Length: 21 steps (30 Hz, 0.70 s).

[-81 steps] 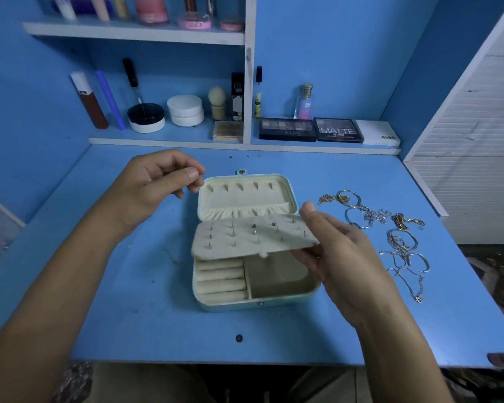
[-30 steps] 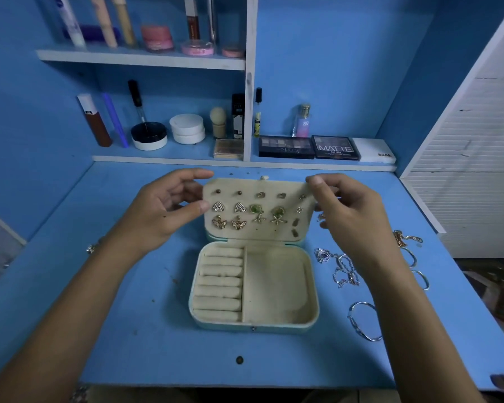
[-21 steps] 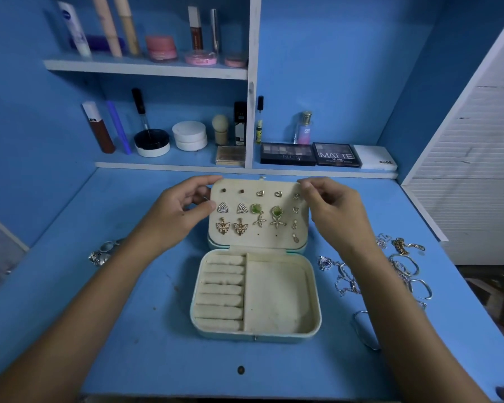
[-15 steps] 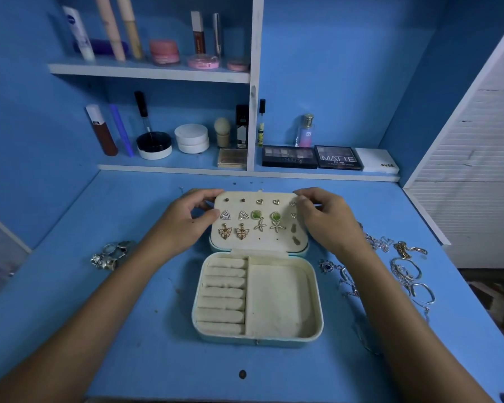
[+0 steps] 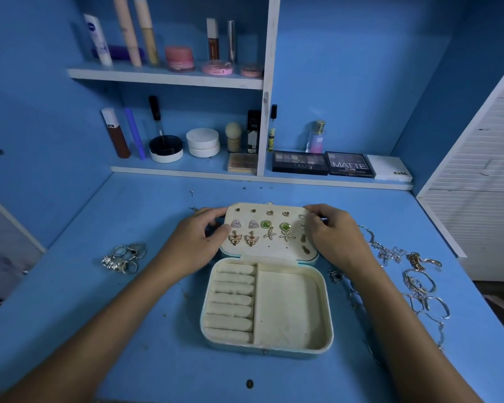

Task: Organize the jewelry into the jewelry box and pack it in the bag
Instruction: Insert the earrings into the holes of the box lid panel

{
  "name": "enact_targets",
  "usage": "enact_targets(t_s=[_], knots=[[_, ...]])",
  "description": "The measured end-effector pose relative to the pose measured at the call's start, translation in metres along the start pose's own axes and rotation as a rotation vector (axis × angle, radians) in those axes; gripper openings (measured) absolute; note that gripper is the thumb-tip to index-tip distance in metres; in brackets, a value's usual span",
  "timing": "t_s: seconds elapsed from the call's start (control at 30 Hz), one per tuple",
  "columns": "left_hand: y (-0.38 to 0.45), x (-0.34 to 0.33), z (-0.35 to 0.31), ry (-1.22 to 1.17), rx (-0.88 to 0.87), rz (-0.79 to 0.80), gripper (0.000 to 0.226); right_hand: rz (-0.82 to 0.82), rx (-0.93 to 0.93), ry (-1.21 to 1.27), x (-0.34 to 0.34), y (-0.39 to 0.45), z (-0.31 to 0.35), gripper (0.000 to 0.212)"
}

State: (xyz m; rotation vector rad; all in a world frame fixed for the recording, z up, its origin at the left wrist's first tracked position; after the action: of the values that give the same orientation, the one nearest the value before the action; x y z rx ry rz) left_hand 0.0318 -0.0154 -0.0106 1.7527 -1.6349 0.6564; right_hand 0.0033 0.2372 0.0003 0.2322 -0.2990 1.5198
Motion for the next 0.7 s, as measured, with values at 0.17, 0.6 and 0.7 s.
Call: enact_targets(t_s=[0.17,0.6,0.7], knots=[[-0.01,-0.002,0.002,-0.027,-0.025,0.012,0.04,0.001,0.014,-0.054,-0.001,0.006,0.001,0.022],[-0.011,-0.007,0.005,0.044,-0.083,-0.032,0.04,0.045,0.294,-0.192,-0.023,0.037,0.046,0.016],[-0.011,-0.006,0.004,0.04,-0.087,-0.037,0.043,0.124,0.405,-0.266,-0.041,0.048,0.065,0.015]])
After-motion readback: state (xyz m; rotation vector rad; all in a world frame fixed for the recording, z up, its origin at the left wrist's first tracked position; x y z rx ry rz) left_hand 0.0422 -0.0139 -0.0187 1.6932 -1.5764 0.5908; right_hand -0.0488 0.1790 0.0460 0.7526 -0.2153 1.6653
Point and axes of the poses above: each hand's wrist, its own y-axis towards the middle knuckle, its own x-axis out of the back of the hand, z = x × y, the point moved 4 cm from there along y, towards the middle knuckle, and after that the axes turned 12 degrees about y, right-handed, at the moved point
